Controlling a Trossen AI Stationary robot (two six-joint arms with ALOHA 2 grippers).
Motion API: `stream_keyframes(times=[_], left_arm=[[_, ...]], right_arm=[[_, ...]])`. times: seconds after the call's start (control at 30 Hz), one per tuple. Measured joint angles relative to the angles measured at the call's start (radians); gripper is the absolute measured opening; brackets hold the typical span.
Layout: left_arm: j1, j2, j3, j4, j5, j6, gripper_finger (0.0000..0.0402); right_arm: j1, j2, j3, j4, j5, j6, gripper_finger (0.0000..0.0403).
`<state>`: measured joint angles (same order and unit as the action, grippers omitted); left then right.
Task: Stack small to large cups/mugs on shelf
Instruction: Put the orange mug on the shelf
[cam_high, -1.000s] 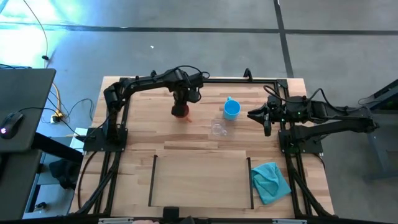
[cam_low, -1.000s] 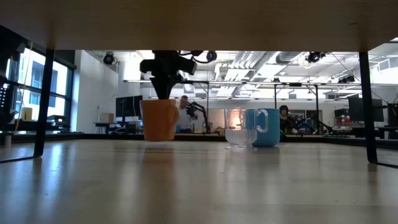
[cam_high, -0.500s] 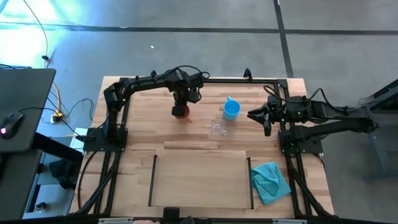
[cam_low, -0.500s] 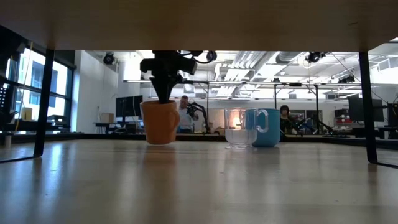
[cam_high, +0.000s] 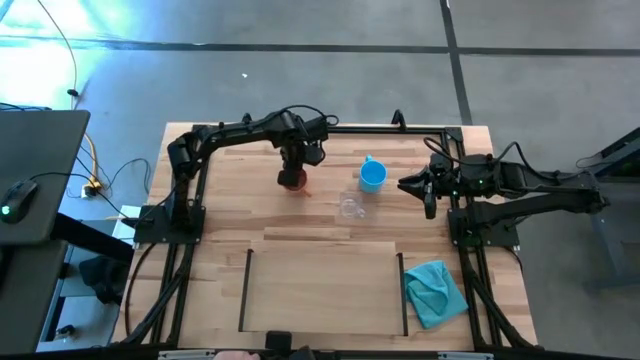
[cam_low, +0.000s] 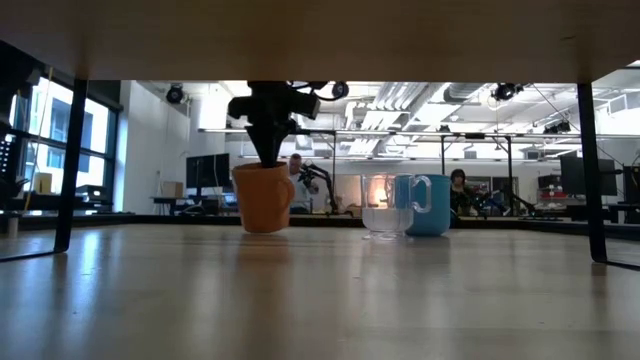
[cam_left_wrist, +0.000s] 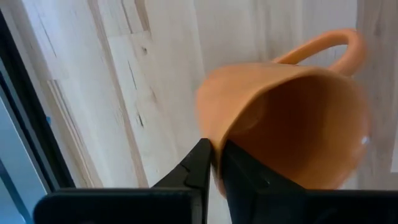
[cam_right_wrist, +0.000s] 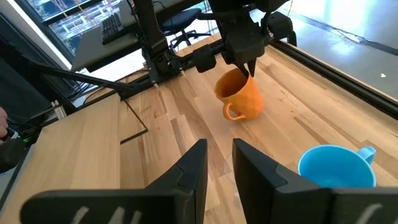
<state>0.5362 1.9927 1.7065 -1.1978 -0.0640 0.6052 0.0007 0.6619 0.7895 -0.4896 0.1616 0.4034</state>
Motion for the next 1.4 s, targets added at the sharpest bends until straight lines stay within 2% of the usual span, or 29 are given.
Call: stream_keyframes(times=[0.13,0.63,0.8,1.2,1.4], left_arm=[[0.0,0.025,0.0,-0.014,0.001,0.01,0.0006],[-0.023,0.033,0.0,-0.001,-0.038,0.213,0.0009],[-0.021,0.034,-0.001,0.024,-0.061,0.233,0.0007],[-0.019,0.037,-0.002,0.02,-0.056,0.142,0.0101],[-0.019,0.036,0.029,-0.014,-0.051,0.097,0.0132]], right_arm=[[0.0,0.0,0.0,0.0,0.0,0.007,0.0067],[0.0,0.0,0.0,-0.002,0.0,0.007,0.0067],[0.0,0.0,0.0,-0.002,0.0,0.007,0.0067],[0.0,0.0,0.0,-0.003,0.001,-0.009,0.0067],[0.0,0.0,0.0,-0.004,0.001,-0.011,0.0067]])
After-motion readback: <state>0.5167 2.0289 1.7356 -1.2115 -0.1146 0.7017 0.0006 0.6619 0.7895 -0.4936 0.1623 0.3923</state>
